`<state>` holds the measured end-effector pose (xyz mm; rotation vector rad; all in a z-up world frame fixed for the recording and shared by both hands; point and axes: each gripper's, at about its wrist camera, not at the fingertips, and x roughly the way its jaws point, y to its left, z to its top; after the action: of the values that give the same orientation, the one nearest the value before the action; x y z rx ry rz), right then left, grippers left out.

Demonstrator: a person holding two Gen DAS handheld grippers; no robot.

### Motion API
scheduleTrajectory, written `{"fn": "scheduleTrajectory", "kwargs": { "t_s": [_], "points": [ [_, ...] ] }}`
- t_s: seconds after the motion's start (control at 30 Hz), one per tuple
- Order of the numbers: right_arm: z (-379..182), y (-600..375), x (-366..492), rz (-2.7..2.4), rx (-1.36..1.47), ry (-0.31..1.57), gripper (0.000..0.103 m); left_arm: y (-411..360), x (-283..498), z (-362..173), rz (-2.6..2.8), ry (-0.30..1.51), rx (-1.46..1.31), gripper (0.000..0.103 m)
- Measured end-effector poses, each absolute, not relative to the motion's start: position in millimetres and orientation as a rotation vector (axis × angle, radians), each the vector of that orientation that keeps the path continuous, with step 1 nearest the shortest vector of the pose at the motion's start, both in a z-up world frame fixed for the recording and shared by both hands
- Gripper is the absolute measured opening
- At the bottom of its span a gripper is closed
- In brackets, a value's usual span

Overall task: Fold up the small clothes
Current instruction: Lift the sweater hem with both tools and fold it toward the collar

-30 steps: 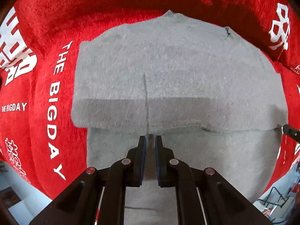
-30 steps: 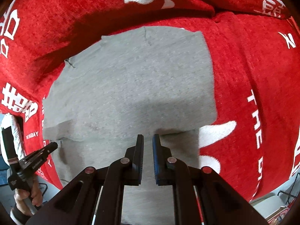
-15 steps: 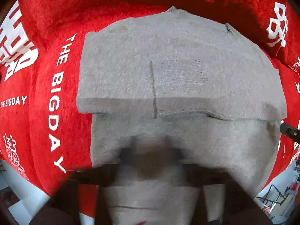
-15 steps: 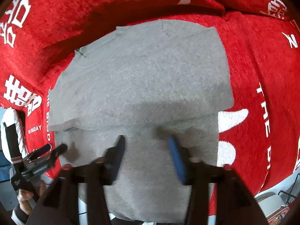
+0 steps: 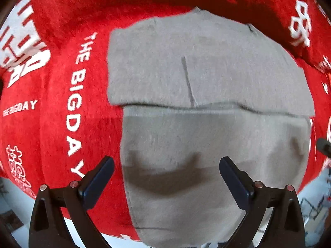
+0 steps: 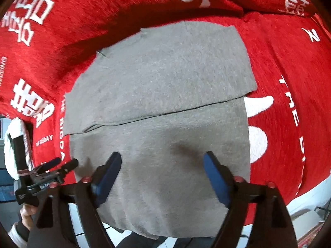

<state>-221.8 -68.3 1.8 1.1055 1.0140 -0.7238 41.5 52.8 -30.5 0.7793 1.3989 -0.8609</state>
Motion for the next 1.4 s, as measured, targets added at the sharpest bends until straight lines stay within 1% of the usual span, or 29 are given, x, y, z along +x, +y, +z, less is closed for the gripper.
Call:
{"fn": "scheduleTrajectory", "kwargs": {
  "t_s": [0.1, 0.23, 0.4, 0.53, 0.7, 0.77, 0.8, 0.83, 1.0, 1.03, 1.17, 1.2, 1.23, 1.27, 1.3, 1.33, 1.37, 1.4],
  "points": [
    [1, -58, -229, -0.701, 1.134, 1.008, 0.084, 64, 39, -31, -0.894, 1.397, 0.793, 0.101],
    [-22, -44, -252, -0.679, 1.295, 1.052, 0.084, 86, 36, -36, -0.915, 1.415, 0.804, 0.101],
    [-41, -25, -288, -0.677, 1.399, 1.083, 0.084, 120, 31, -35, -0.92, 1.456, 0.772, 0.101],
    [-55, -5, -308, -0.618, 1.389, 1.141, 0.084, 156, 18, -39, -0.916, 1.489, 0.743, 0.101],
    [-85, 28, -332, -0.499, 1.391, 1.189, 0.084, 205, -7, -59, -0.861, 1.588, 0.704, 0.101],
    [-97, 39, -339, -0.485, 1.401, 1.212, 0.08, 218, -16, -68, -0.84, 1.623, 0.689, 0.101],
    [-106, 46, -343, -0.475, 1.416, 1.229, 0.073, 225, -22, -75, -0.824, 1.645, 0.681, 0.101],
    [-113, 51, -344, -0.468, 1.421, 1.24, 0.072, 231, -27, -81, -0.81, 1.663, 0.671, 0.101],
    [-145, 70, -352, -0.454, 1.426, 1.281, 0.072, 245, -34, -101, -0.788, 1.714, 0.609, 0.101],
    [-151, 72, -353, -0.451, 1.425, 1.285, 0.072, 237, -28, -107, -0.783, 1.716, 0.604, 0.101],
    [-164, 74, -350, -0.43, 1.448, 1.225, 0.071, 239, -21, -117, -0.767, 1.72, 0.586, 0.101],
    [-165, 74, -349, -0.426, 1.464, 1.199, 0.068, 239, -20, -118, -0.764, 1.721, 0.58, 0.101],
    [-167, 74, -348, -0.418, 1.493, 1.175, 0.06, 240, -18, -119, -0.762, 1.724, 0.571, 0.101],
    [-170, 74, -348, -0.406, 1.531, 1.152, 0.055, 241, -17, -119, -0.763, 1.729, 0.565, 0.101],
    [-169, 76, -347, -0.396, 1.557, 1.131, 0.039, 243, -16, -119, -0.766, 1.732, 0.555, 0.099],
    [-168, 77, -347, -0.391, 1.563, 1.127, 0.015, 246, -14, -117, -0.764, 1.728, 0.549, 0.089],
    [-166, 79, -346, -0.389, 1.556, 1.13, 0.01, 249, -12, -116, -0.76, 1.728, 0.55, 0.085],
    [-161, 81, -347, -0.38, 1.55, 1.116, 0.009, 246, -14, -115, -0.763, 1.729, 0.546, 0.073]
  ]
}}
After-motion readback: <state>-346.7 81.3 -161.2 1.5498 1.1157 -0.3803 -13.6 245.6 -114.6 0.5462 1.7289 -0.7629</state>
